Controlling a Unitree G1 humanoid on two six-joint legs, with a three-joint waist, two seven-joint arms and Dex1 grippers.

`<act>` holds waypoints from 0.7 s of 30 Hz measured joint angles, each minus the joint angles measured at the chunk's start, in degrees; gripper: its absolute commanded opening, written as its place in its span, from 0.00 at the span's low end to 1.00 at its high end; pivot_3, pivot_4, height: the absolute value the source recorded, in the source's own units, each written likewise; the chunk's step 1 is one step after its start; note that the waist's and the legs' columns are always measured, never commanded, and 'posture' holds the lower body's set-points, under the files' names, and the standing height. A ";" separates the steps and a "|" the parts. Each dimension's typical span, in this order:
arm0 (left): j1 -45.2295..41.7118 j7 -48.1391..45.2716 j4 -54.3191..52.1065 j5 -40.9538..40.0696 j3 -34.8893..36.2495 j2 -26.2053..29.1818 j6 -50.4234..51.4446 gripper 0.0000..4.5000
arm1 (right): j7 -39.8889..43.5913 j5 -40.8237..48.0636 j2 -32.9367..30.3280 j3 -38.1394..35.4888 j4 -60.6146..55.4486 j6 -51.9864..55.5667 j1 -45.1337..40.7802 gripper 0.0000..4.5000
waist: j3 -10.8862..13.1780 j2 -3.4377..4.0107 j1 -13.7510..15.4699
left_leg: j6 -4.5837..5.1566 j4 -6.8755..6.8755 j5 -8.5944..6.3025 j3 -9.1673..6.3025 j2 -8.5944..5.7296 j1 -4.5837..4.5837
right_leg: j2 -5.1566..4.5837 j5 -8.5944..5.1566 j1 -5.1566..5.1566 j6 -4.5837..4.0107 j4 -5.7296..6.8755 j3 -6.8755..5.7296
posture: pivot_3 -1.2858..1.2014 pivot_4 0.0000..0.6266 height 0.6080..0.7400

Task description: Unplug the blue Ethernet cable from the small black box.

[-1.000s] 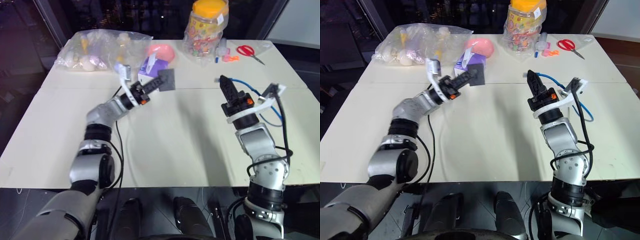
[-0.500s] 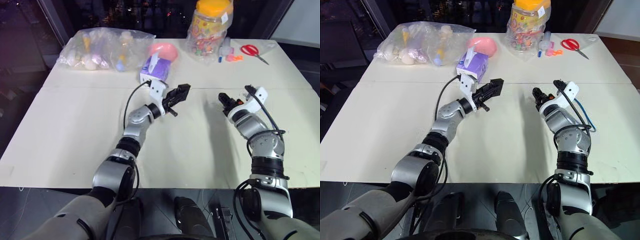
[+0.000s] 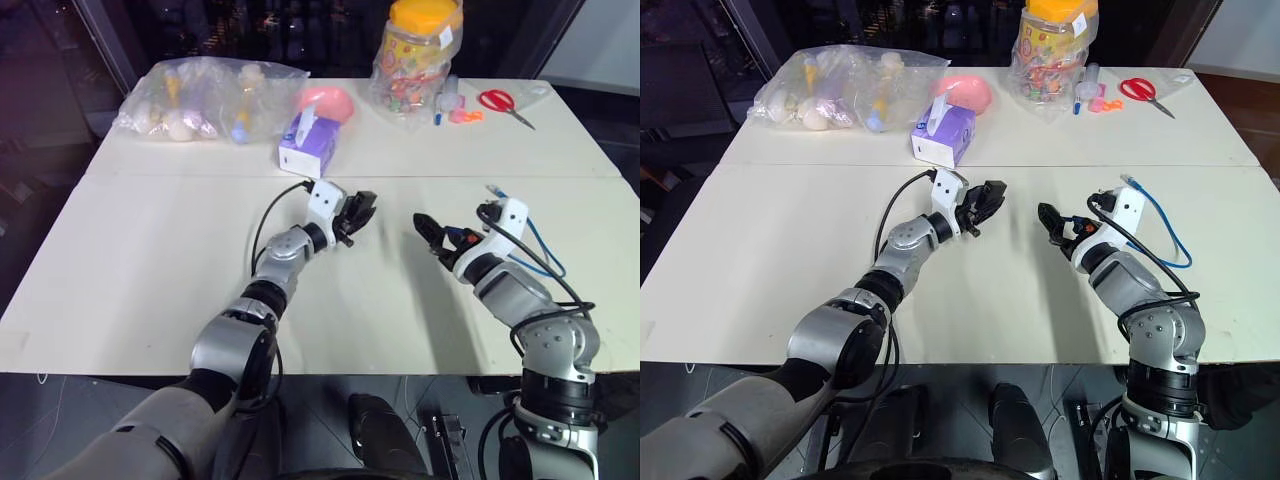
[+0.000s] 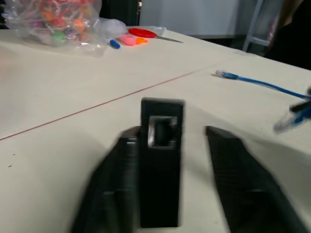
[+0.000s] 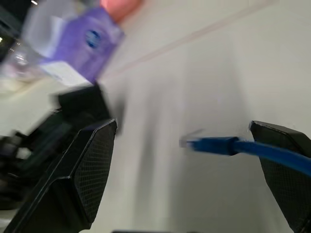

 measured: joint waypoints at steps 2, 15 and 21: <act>0.01 -1.10 -0.03 0.20 0.01 0.83 0.71 0.94 | 0.00 0.02 -0.03 -0.56 0.02 0.00 0.21 1.00 | 0.00 0.00 0.04 | 0.00 0.04 0.00 0.00 0.00 -0.01 | 0.00 0.00 0.01 0.00 0.00 0.00 | 0.52 0.24 0.99; 17.81 -18.59 -42.96 -6.46 -1.81 17.03 28.99 0.94 | 9.56 -0.89 -8.92 -1.10 -4.23 1.06 8.00 1.00 | -0.03 0.05 -0.11 | 0.00 -0.06 0.00 -0.02 0.03 0.12 | -0.03 0.00 0.05 -0.01 0.16 0.00 | 0.52 0.24 0.99; 25.54 -17.23 -58.65 -10.64 -1.46 21.72 40.98 0.94 | 17.18 -0.77 -14.88 -1.46 -8.30 1.61 13.50 1.00 | -0.03 0.05 0.02 | 0.00 0.03 0.00 0.01 0.04 0.31 | -0.03 -0.02 0.26 -0.04 0.13 0.02 | 0.52 0.24 0.99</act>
